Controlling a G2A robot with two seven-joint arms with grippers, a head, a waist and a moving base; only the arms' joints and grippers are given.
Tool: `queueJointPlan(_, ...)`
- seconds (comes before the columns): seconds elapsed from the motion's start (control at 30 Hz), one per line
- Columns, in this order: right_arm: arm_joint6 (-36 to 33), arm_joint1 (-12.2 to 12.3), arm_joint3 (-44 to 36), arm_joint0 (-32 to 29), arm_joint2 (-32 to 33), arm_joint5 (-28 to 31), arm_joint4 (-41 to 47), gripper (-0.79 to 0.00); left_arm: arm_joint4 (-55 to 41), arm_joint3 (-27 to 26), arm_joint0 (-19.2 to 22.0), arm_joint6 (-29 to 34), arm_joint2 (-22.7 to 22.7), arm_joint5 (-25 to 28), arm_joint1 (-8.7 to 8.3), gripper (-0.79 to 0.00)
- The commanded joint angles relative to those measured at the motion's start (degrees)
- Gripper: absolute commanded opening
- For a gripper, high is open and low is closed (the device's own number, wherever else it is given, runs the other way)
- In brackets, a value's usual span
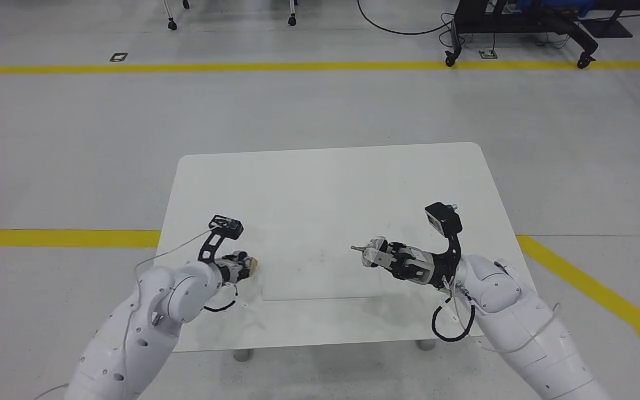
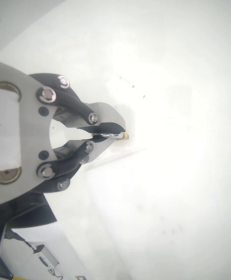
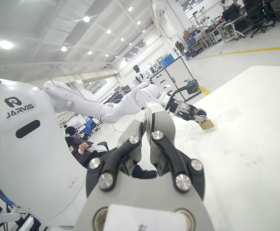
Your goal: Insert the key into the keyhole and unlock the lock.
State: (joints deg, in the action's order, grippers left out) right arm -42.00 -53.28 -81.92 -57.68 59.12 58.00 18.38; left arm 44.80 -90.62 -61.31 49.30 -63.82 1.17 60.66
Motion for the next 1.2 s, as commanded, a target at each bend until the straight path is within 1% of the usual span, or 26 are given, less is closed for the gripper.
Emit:
queueJointPlan(0.0,0.0,0.0,0.0,0.0,0.0,0.0,0.0,-0.785,-8.59,1.94,0.08,-0.37,-1.59,6.71,0.02,-0.785)
queueJointPlan(0.07,0.0,0.0,0.0,0.0,0.0,0.0,0.0,-0.785,-17.38,5.44,0.96,-0.72,-2.9,13.23,0.18,-0.785)
queueJointPlan(0.13,0.0,0.0,0.0,0.0,0.0,0.0,0.0,-0.785,-25.48,9.8,2.51,-0.98,-3.59,18.68,0.48,-0.785)
queueJointPlan(0.2,0.0,0.0,0.0,0.0,0.0,0.0,0.0,-0.785,-33.14,13.41,4.01,-0.32,-3.31,24.01,0.9,-0.785)
queueJointPlan(0.23,0.0,0.0,0.0,0.0,0.0,0.0,0.0,-0.785,-35.37,14.74,4.89,0.39,-3.1,25.99,1.04,-0.785)
queueJointPlan(0.3,0.0,0.0,0.0,0.0,0.0,0.0,0.0,-0.785,-39.56,15.79,5.89,2.04,-2.44,29.55,1.27,-0.785)
queueJointPlan(0.37,0.0,0.0,0.0,0.0,0.0,0.0,0.0,-0.785,-41.94,15.35,6.34,2.94,-2.61,31.72,1.25,-0.785)
queueJointPlan(1.1,0.0,0.0,0.0,0.0,0.0,0.0,0.0,-0.785,-42.42,15.12,6.29,3.11,-2.64,31.98,1.24,-0.785)
queueJointPlan(1.17,1.37,-0.1,-1.06,-0.46,0.19,-1.23,-0.59,-0.785,-42.42,15.12,6.29,3.11,-2.64,31.98,1.24,-0.785)
